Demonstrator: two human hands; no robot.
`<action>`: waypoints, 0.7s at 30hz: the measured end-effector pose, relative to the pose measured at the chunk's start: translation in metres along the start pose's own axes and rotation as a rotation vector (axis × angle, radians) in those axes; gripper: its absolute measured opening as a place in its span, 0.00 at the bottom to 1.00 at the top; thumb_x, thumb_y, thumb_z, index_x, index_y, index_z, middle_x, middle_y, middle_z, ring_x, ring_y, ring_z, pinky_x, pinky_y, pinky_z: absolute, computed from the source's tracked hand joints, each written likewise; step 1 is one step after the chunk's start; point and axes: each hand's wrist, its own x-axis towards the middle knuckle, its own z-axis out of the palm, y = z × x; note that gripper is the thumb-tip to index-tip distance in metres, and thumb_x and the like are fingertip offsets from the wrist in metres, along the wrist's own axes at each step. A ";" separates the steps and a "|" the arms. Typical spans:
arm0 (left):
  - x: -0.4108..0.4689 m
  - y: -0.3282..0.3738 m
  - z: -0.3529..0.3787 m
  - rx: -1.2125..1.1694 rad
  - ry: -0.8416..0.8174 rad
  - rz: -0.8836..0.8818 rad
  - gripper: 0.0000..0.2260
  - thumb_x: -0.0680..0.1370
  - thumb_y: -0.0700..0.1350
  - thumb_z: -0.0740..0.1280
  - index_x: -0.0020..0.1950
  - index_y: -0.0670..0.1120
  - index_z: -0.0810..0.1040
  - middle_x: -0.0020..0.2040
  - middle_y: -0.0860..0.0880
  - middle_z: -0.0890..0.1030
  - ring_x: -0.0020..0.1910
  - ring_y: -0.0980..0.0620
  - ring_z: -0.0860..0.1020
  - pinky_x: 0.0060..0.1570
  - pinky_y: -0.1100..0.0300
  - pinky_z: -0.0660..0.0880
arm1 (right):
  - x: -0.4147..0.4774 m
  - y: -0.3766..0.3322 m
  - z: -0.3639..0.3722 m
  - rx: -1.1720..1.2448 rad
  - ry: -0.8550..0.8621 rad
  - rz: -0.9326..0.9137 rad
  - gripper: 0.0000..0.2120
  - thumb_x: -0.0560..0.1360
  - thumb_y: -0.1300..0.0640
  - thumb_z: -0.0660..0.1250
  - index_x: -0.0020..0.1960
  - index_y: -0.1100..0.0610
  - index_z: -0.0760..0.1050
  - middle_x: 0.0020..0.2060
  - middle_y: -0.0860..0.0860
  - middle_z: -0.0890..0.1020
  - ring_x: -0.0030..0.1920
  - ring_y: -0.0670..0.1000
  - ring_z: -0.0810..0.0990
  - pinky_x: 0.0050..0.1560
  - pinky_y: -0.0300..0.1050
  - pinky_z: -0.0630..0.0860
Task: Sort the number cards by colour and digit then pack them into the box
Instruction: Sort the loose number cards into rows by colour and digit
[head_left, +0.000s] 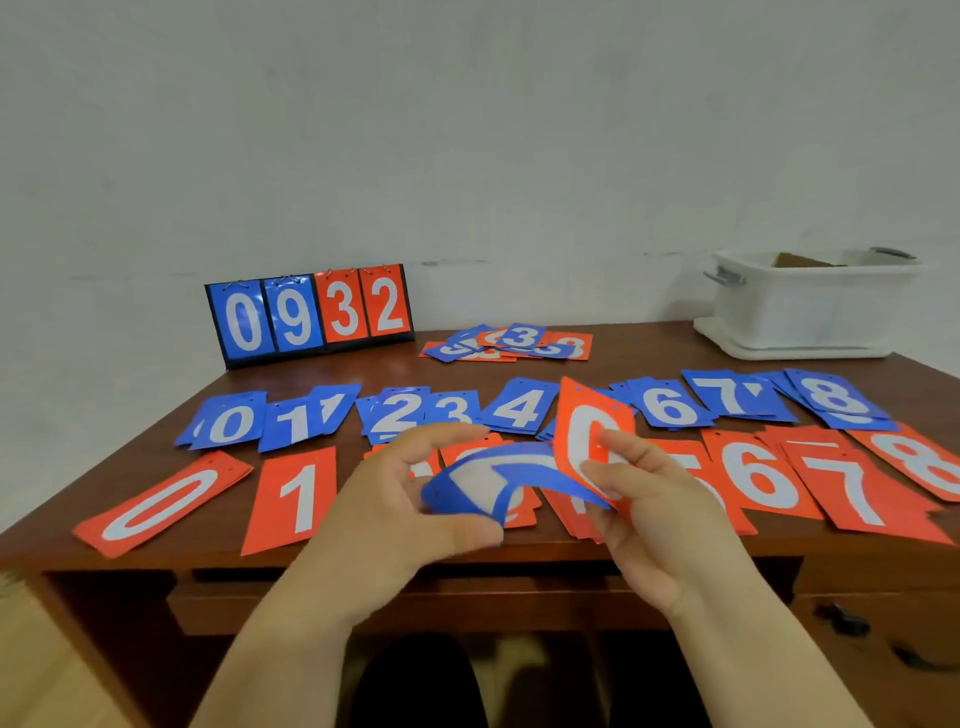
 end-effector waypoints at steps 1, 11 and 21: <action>0.001 -0.006 0.007 -0.191 0.073 -0.031 0.31 0.58 0.40 0.85 0.58 0.57 0.83 0.57 0.55 0.85 0.52 0.52 0.85 0.50 0.57 0.81 | 0.001 0.004 -0.001 -0.013 0.042 -0.064 0.17 0.73 0.73 0.69 0.54 0.55 0.80 0.47 0.54 0.87 0.39 0.52 0.86 0.41 0.49 0.82; 0.013 -0.036 0.072 -0.733 0.682 -0.236 0.06 0.78 0.35 0.70 0.51 0.45 0.80 0.50 0.48 0.86 0.52 0.51 0.85 0.41 0.54 0.81 | -0.003 0.052 -0.023 -0.320 0.228 -0.300 0.13 0.73 0.59 0.76 0.51 0.43 0.80 0.53 0.41 0.81 0.56 0.47 0.81 0.48 0.50 0.84; 0.018 -0.038 0.055 -0.428 0.784 -0.141 0.15 0.82 0.41 0.67 0.49 0.63 0.82 0.61 0.54 0.80 0.56 0.53 0.83 0.39 0.52 0.83 | -0.018 0.040 -0.023 -0.686 0.047 -0.398 0.15 0.81 0.60 0.64 0.51 0.39 0.78 0.54 0.34 0.78 0.56 0.37 0.77 0.40 0.31 0.76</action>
